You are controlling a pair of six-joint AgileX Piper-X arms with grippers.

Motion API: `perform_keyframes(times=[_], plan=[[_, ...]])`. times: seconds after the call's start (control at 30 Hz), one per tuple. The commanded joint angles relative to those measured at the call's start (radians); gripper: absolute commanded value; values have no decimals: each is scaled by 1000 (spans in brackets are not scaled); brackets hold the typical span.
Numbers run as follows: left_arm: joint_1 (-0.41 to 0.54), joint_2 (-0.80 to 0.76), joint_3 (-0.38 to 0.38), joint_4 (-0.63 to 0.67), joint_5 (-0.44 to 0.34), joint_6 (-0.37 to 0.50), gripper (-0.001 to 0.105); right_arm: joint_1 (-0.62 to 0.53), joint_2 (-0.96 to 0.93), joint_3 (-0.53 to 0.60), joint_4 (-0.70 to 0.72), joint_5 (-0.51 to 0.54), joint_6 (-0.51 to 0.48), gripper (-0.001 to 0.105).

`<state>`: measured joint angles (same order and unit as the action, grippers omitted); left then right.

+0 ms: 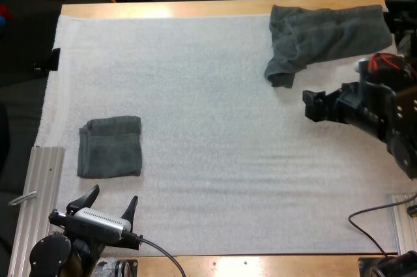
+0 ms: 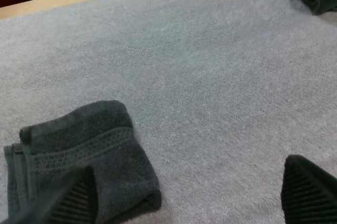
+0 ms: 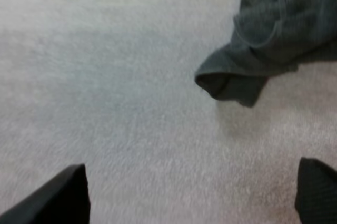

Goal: Pick towel from pile, fold and stack

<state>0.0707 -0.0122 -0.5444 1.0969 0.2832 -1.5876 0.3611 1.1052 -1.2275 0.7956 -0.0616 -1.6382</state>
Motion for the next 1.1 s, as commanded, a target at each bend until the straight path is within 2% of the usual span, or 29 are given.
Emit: perform_keyframes(times=[0.0, 0.33, 0.6, 1.07], plan=[[0, -138, -1, -13, 4, -8, 69, 0, 21, -21, -12, 20, 10, 77], [0, -138, -1, -13, 4, -8, 69, -1, 231, -168, -16, 45, 44, 77], [0, -138, -1, -13, 4, -8, 69, -1, 393, -279, -41, 182, 76, 77], [0, -138, -1, -13, 4, -8, 69, -1, 639, -380, -124, 235, 128, 77]])
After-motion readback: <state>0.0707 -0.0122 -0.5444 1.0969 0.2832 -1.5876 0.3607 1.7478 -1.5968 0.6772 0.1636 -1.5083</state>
